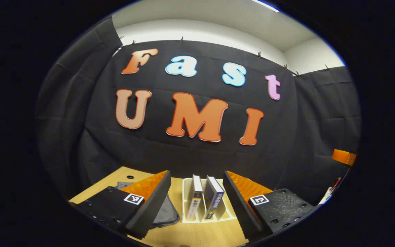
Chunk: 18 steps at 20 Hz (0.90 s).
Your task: Open the schoolbag, grab two books from the bookshelf and put them into the schoolbag.
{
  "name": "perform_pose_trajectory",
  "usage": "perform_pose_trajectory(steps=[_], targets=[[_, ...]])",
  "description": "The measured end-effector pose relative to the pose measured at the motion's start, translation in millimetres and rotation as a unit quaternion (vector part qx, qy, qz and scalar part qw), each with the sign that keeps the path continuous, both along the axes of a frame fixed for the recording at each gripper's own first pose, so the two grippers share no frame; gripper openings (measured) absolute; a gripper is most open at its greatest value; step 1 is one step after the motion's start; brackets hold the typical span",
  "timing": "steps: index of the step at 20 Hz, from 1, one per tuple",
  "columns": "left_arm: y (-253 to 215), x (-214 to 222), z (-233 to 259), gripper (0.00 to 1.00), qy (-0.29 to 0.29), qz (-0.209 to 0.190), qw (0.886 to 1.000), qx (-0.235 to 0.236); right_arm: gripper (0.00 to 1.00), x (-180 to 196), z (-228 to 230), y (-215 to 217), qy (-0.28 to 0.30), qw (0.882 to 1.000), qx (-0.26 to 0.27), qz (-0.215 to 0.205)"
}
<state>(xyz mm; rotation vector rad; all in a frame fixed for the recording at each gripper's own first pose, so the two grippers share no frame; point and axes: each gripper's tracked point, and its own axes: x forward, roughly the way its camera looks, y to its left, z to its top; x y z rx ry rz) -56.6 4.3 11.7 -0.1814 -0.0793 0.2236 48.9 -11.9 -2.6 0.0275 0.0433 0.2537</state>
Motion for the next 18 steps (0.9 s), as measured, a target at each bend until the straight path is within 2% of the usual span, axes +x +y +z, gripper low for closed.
perform_pose_trajectory(steps=[2,3,4,6,8,9,10,11,13,14,15,18], targets=[[10,-2,-4,0.96,0.007,0.016,1.000,0.019,1.00,22,-3,14,0.013,1.000,0.008,0.019],[20,-2,-5,0.96,0.007,0.030,0.999,0.032,0.97,34,-4,20,0.017,1.000,0.010,0.023],[27,-1,-11,0.96,0.013,0.038,0.999,0.036,1.00,46,-4,28,0.022,0.999,0.017,0.029],[36,-1,-36,0.95,0.026,0.040,0.999,0.014,0.97,60,-5,56,0.028,0.998,0.034,0.055],[58,-5,-59,0.96,0.040,0.053,0.998,-0.005,1.00,69,-23,77,0.040,0.997,0.018,0.070],[73,-9,-73,0.96,0.057,0.064,0.996,0.006,0.97,71,-31,82,0.047,0.997,0.002,0.068],[89,-15,-85,0.96,0.075,0.072,0.994,0.033,1.00,72,-37,87,0.049,0.996,-0.008,0.068],[103,-21,-99,0.96,0.092,0.078,0.990,0.077,0.97,74,-40,93,0.044,0.997,-0.010,0.068],[131,-28,-130,0.96,0.152,0.101,0.966,0.184,0.97,79,-51,99,0.053,0.997,-0.001,0.059],[136,-30,-148,0.96,0.176,0.100,0.955,0.215,0.97,78,-61,104,0.071,0.995,0.000,0.065],[130,-28,-171,0.96,0.201,0.086,0.949,0.228,0.97,75,-73,109,0.089,0.994,-0.007,0.070],[112,-6,-224,0.96,0.247,0.040,0.928,0.275,0.98,78,-84,88,0.090,0.995,-0.026,0.035]])
